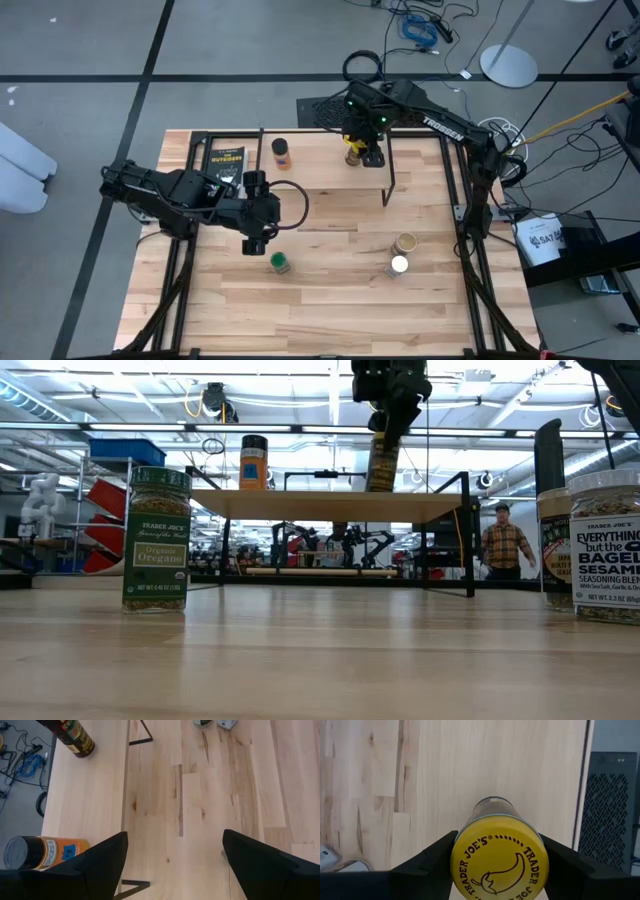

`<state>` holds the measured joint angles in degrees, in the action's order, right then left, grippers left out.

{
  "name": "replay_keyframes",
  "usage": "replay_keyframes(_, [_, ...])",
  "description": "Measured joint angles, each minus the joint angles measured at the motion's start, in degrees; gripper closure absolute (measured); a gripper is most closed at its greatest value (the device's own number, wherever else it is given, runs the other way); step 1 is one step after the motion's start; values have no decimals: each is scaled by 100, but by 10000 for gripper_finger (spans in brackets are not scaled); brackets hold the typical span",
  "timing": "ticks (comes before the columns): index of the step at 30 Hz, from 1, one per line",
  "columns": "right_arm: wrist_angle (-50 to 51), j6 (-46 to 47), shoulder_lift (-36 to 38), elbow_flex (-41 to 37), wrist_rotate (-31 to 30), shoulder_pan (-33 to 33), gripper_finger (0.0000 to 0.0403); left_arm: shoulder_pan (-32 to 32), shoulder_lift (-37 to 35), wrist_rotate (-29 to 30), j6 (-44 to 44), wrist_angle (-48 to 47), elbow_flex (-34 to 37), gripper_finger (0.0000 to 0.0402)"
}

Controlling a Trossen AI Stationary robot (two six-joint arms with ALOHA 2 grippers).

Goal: Shelf spices
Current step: Put the yellow seasoning bottle on the shelf

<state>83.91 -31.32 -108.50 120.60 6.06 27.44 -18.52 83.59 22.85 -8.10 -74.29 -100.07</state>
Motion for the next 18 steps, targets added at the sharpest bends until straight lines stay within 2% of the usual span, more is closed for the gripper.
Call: replay_keyframes(18, [79, -120, -55, 0, -26, 26, 174, 0, 0, 7, 0, -6, 0, 65])
